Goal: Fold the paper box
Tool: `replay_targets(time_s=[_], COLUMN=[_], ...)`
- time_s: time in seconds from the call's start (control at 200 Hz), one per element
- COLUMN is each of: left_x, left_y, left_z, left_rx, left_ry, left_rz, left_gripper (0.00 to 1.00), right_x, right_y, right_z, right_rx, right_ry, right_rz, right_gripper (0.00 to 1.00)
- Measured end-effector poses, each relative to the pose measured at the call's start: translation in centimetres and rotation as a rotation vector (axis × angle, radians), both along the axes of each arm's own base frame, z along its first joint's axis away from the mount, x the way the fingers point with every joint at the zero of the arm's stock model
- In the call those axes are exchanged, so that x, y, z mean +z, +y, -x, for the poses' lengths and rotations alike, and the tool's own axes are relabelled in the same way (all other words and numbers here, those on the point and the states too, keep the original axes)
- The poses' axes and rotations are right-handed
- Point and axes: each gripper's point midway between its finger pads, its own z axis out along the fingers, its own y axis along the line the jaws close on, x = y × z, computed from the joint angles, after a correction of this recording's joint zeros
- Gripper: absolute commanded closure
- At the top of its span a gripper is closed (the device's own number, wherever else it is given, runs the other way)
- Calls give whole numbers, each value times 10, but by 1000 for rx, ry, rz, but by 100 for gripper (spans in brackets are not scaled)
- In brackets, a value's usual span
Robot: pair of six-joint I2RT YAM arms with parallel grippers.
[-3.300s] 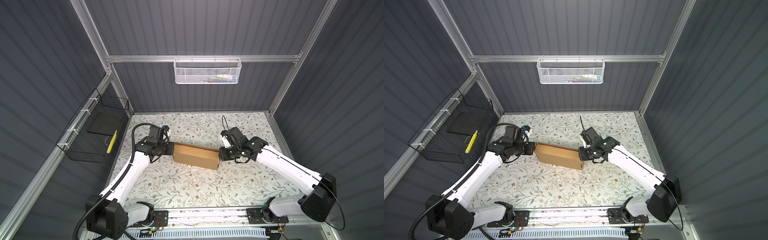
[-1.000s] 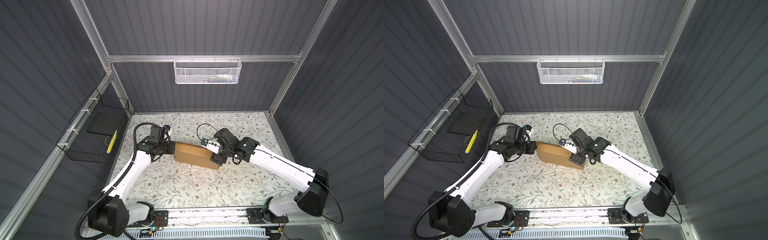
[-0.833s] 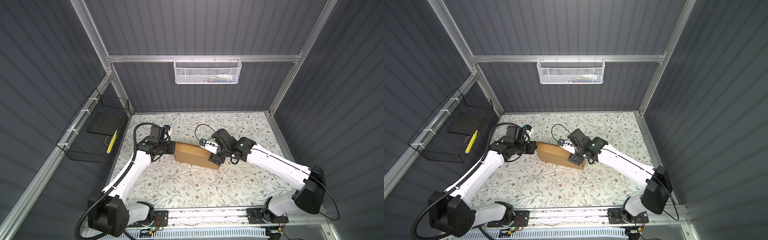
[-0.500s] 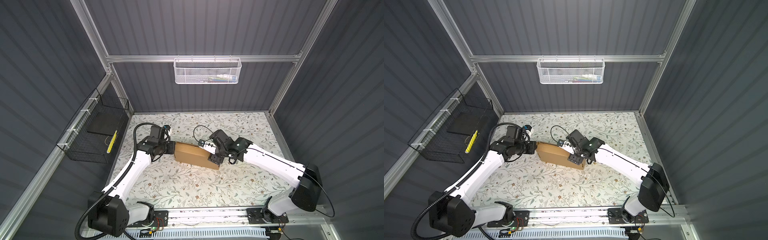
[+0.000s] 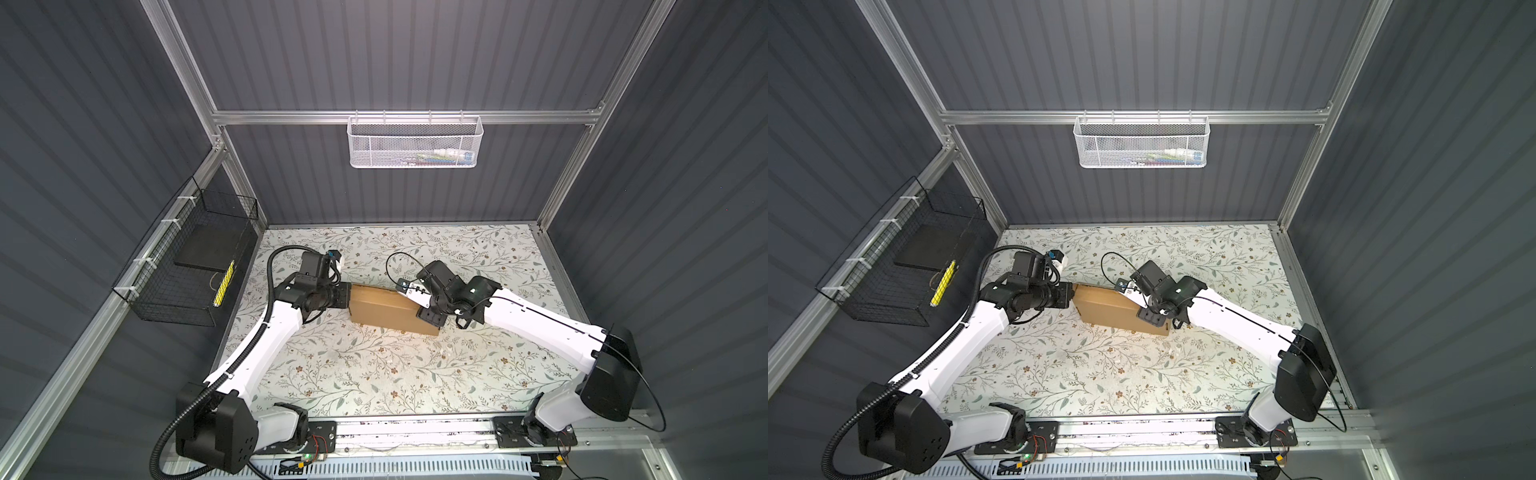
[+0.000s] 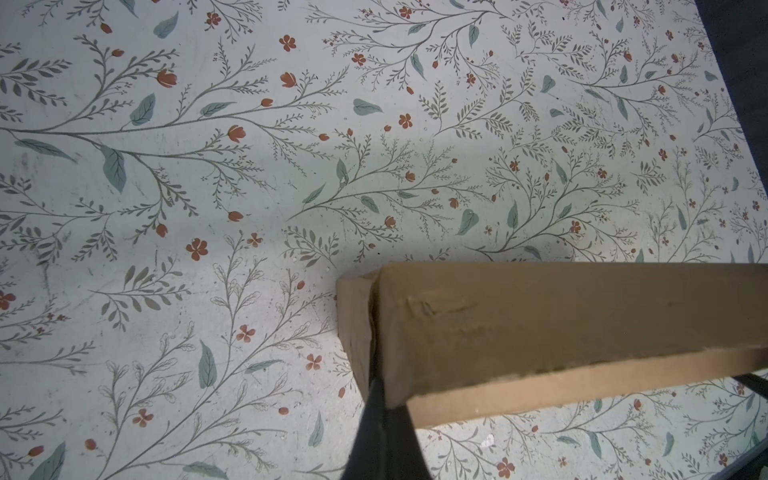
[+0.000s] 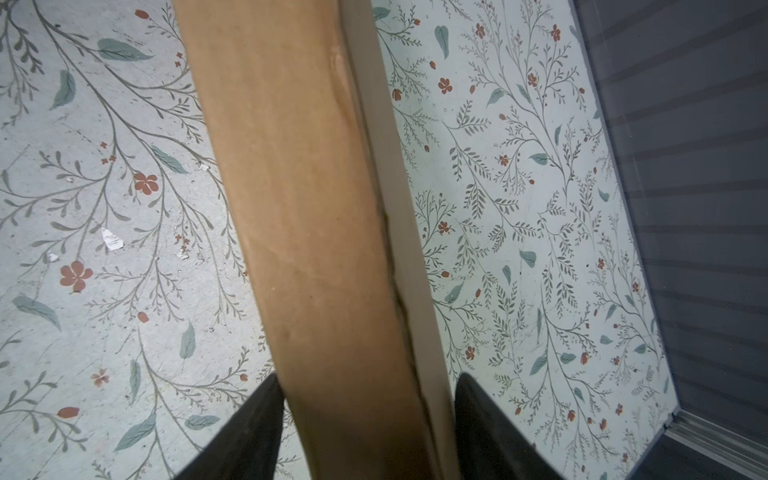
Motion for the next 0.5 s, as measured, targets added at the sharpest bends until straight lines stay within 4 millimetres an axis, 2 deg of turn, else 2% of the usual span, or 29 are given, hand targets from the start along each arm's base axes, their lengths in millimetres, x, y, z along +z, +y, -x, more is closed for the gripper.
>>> replay_targets(time_s=[0.23, 0.495], left_x=[0, 0], left_y=[-1, -1], left_z=[-3, -4], left_rx=[1, 8], left_ry=[-7, -7], left_rz=[3, 9], left_gripper=[90, 69], right_x=[-1, -2], right_y=[0, 3], right_z=[-2, -5], right_rx=[-10, -16], right_ry=[-4, -9], right_rz=[-2, -7], right_gripper=[43, 45])
